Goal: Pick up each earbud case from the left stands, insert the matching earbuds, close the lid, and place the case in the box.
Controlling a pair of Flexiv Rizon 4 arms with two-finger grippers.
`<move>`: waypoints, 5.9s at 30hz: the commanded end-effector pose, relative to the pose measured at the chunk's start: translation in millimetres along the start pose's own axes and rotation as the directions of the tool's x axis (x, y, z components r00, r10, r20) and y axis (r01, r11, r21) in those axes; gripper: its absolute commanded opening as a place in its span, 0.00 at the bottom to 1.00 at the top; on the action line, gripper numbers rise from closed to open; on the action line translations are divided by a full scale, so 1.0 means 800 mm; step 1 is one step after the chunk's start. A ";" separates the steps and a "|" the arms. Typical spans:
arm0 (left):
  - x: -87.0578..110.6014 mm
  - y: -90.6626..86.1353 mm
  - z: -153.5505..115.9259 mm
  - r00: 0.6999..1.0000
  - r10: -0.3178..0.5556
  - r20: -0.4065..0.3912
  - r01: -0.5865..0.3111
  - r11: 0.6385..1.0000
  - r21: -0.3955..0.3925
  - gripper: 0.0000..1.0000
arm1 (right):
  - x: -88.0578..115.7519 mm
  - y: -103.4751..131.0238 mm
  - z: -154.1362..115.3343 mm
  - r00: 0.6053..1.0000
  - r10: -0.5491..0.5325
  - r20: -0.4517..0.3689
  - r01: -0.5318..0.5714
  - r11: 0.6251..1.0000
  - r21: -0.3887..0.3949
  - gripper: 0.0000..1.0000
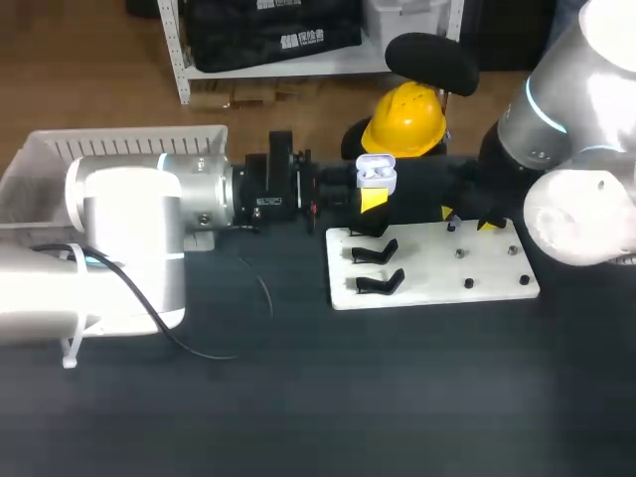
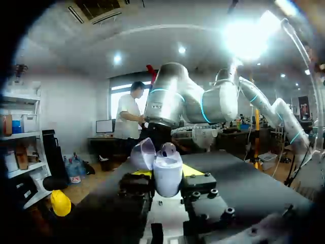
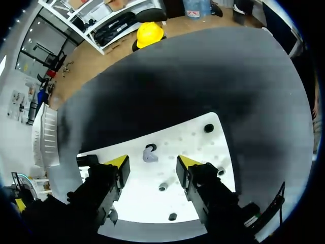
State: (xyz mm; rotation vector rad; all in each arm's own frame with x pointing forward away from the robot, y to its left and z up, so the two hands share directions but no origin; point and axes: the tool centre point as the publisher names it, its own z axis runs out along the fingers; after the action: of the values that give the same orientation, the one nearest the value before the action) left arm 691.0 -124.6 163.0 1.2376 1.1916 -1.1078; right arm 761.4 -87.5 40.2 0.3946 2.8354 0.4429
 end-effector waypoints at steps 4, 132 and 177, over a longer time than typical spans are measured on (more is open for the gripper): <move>0.002 -0.003 0.001 1.000 0.005 0.005 -0.005 1.000 -0.010 0.00 | -0.001 0.005 0.008 1.000 -0.013 -0.020 0.013 1.000 0.001 0.48; 0.002 -0.003 0.001 1.000 0.005 0.005 -0.005 1.000 -0.010 0.00 | 0.149 0.153 -0.217 0.688 -0.704 -0.177 0.711 0.703 -0.030 0.00; 0.002 -0.003 0.001 1.000 0.005 0.005 -0.005 1.000 -0.010 0.00 | 0.122 0.214 -0.191 0.699 -0.694 -0.171 0.703 0.711 -0.009 0.00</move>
State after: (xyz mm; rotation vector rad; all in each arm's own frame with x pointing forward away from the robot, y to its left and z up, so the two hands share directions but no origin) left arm 691.0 -124.6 163.0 1.2376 1.1918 -1.1078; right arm 665.5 57.9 220.3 -0.7514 2.8592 0.2291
